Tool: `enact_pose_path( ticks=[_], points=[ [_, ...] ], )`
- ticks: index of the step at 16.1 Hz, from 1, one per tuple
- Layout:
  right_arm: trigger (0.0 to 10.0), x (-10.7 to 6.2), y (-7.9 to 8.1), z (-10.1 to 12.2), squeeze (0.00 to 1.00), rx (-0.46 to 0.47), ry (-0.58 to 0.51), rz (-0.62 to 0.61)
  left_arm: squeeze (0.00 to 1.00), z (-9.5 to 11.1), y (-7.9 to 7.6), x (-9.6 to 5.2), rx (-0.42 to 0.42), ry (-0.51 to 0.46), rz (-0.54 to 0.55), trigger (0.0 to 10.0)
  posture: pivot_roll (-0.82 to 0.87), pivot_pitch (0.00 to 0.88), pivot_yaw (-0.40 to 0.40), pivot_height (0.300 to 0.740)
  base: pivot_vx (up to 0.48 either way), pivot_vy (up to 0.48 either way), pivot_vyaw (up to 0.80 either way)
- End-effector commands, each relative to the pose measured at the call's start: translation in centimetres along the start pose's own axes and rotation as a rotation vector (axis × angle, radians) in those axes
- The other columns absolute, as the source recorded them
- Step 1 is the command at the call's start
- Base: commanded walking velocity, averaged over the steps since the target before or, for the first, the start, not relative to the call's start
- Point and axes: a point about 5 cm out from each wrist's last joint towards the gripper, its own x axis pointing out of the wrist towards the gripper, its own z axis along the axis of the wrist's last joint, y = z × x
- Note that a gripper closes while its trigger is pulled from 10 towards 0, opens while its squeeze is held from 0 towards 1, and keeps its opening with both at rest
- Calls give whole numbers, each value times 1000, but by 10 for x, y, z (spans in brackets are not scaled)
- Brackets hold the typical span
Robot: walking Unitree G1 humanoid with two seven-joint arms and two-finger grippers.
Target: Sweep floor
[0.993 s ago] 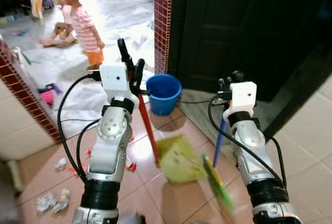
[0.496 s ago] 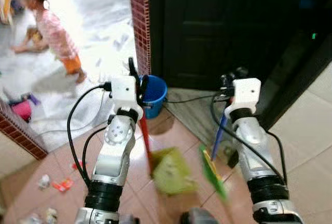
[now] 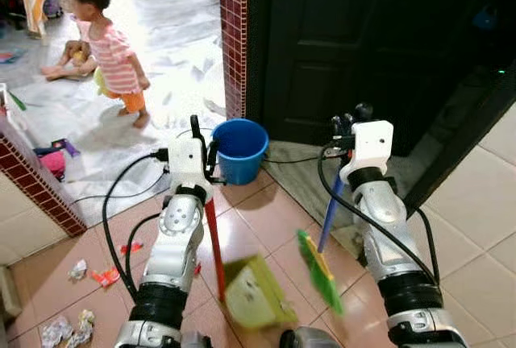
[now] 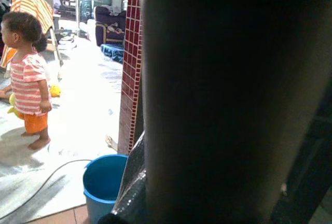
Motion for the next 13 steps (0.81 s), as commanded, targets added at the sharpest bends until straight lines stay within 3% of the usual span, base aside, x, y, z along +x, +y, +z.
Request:
enact_pose_path(
  ticks=[1, 5, 9, 13],
  points=[
    [10000, 10, -3, 16, 0, 18, -50, -8, 0, 16, -6, 8, -35, -73, -15, 10000, -53, 0, -9, 740, 0, 0, 0],
    [10000, 19, -13, 17, 0, 87, -20, -62, 0, 11, -7, 13, -63, -52, -13, 10000, -58, 0, -10, 740, 0, 0, 0],
    [10000, 30, -24, 24, 0, 240, 25, -137, 0, 10, -5, 15, -72, -57, 0, 10000, -61, 0, -10, 740, 0, 0, 0],
    [10000, 38, -33, 31, 0, 293, 39, -179, 0, 7, -3, 16, -73, -49, 17, 10000, -63, 0, -9, 740, 0, 0, 0]
  ],
)
